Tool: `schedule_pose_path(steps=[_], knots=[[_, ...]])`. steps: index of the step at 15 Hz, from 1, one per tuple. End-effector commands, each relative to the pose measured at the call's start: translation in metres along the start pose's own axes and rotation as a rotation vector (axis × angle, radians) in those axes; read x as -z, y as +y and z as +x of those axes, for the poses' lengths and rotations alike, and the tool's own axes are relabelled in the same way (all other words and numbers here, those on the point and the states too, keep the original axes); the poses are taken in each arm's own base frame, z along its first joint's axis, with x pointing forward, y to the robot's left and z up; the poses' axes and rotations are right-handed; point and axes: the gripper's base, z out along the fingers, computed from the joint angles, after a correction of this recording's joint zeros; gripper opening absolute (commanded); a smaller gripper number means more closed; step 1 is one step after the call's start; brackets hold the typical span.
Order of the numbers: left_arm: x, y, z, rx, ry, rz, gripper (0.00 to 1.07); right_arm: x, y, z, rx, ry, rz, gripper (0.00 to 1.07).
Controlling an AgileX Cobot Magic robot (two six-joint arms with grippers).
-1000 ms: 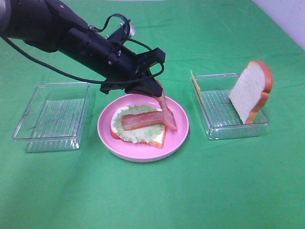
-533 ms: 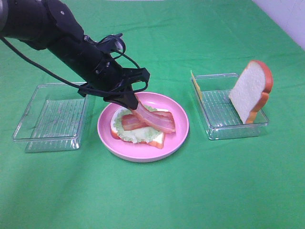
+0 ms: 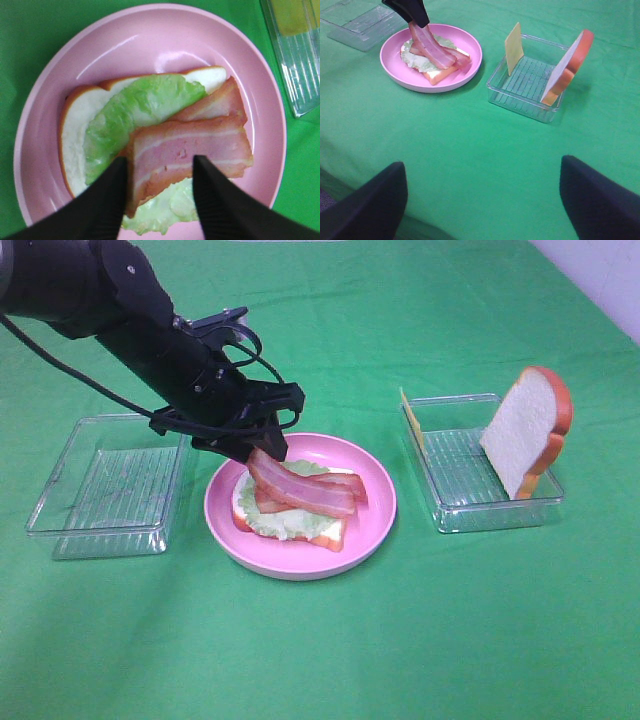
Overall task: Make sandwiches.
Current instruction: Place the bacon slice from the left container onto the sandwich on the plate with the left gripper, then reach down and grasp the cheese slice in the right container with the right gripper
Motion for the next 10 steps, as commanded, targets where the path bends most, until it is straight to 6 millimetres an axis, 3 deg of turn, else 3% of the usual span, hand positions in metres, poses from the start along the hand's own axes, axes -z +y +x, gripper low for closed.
schedule_pose_path(steps=[1, 5, 6, 7, 10], knots=[[0.020, -0.008, -0.007, -0.010, -0.066, 0.012, 0.76, 0.001, 0.000, 0.001, 0.010, -0.020, 0.002, 0.79], [0.083, -0.026, -0.011, -0.147, -0.144, -0.012, 0.79, 0.001, 0.000, 0.001, 0.010, -0.020, 0.002, 0.79], [0.126, -0.035, -0.004, -0.217, -0.163, -0.056, 0.79, 0.001, 0.000, 0.001, 0.010, -0.020, 0.002, 0.79], [0.134, -0.036, -0.003, -0.222, -0.167, -0.063, 0.79, 0.001, 0.000, 0.001, 0.010, -0.020, 0.002, 0.79], [0.208, -0.045, 0.024, -0.250, -0.169, -0.147, 0.79, 0.001, 0.000, 0.001, 0.010, -0.020, 0.002, 0.79]])
